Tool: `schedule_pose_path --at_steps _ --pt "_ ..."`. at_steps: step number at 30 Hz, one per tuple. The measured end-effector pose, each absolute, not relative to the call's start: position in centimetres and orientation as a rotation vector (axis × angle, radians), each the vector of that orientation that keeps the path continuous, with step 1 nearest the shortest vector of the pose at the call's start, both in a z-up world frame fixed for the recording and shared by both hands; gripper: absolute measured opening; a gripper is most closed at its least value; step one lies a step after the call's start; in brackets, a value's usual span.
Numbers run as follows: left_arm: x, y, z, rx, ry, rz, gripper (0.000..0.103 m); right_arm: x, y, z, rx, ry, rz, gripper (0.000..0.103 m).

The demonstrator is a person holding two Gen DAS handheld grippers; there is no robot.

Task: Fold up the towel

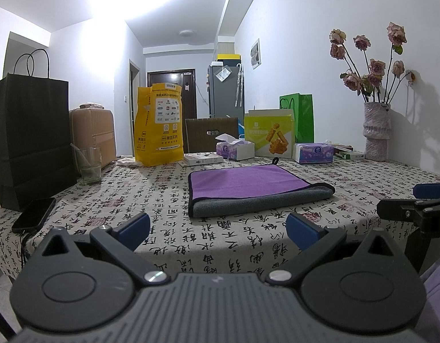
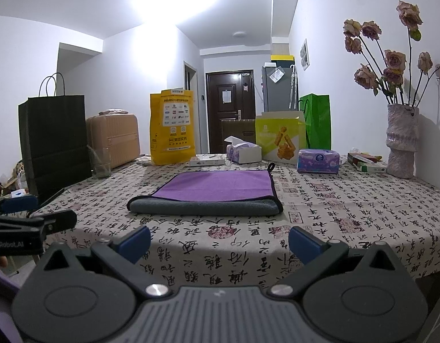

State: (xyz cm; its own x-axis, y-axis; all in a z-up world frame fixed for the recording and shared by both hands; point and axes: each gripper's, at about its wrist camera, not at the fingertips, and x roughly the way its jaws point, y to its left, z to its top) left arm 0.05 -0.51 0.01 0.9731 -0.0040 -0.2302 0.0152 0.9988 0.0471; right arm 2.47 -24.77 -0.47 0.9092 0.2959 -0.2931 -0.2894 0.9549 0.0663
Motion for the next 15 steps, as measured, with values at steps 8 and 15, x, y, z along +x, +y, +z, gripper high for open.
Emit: schedule_pose_path --at_steps 8,15 --pt "0.04 -0.53 0.01 0.049 0.232 -0.010 0.103 2.42 -24.76 -0.50 0.023 0.308 0.303 0.103" --pt "0.03 -0.55 0.01 0.050 0.232 -0.009 0.103 2.52 -24.79 -0.44 0.028 0.313 0.305 0.103"
